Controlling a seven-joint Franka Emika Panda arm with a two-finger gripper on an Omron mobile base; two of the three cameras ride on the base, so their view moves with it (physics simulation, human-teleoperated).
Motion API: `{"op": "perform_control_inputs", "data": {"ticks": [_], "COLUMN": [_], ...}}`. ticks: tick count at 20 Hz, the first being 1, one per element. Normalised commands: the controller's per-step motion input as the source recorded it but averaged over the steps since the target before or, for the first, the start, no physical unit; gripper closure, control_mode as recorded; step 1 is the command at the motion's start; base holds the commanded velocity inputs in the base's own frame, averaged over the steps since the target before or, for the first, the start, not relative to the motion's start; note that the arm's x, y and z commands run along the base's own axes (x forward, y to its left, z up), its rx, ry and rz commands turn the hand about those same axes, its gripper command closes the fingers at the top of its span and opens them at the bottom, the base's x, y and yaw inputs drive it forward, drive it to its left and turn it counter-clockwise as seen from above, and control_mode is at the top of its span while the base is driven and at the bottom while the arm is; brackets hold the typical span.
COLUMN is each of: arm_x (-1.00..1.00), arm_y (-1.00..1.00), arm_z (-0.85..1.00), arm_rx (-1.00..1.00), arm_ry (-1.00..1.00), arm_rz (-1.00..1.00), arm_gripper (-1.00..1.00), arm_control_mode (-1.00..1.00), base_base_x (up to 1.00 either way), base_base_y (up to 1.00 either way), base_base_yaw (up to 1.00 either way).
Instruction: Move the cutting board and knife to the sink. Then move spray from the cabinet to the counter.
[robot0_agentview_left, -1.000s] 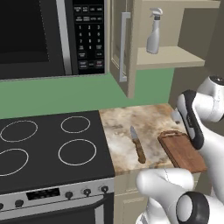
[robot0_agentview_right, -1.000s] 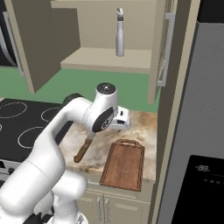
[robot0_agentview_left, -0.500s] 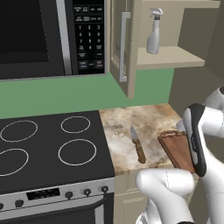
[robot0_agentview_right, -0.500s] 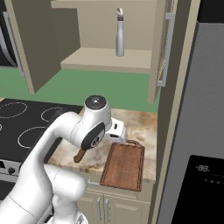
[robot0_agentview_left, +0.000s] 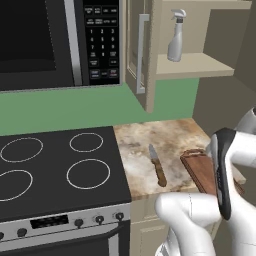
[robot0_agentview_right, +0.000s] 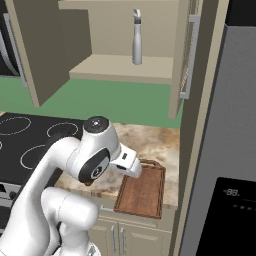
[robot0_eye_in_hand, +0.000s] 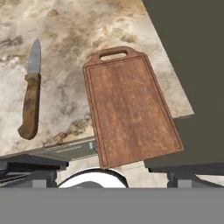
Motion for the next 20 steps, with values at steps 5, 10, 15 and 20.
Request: {"op": "perform_control_inputs", "data": {"ticks": [5, 10, 15, 20], "arm_x": [-0.38, -0.44, -0.38, -0.35], "arm_y": [-0.09, -0.15, -0.13, -0.03], "arm_z": [0.00, 0.00, 0.00, -0.04], "arm_rx": [0.03, 0.13, 0.21, 0.22], "arm_ry": [0.00, -0.11, -0.04, -0.05], "arm_rz": [-0.08, -0.08, -0.14, -0.21], "arm_gripper": [-1.00, -1.00, -1.00, -1.00], "arm_control_mode": [-1.00, -1.00, -1.00, -1.00], "base_base_x": [0.00, 0.00, 0.00, 0.00], "base_base_y": [0.00, 0.00, 0.00, 0.00], "base_base_yaw": [0.00, 0.00, 0.00, 0.00]}}
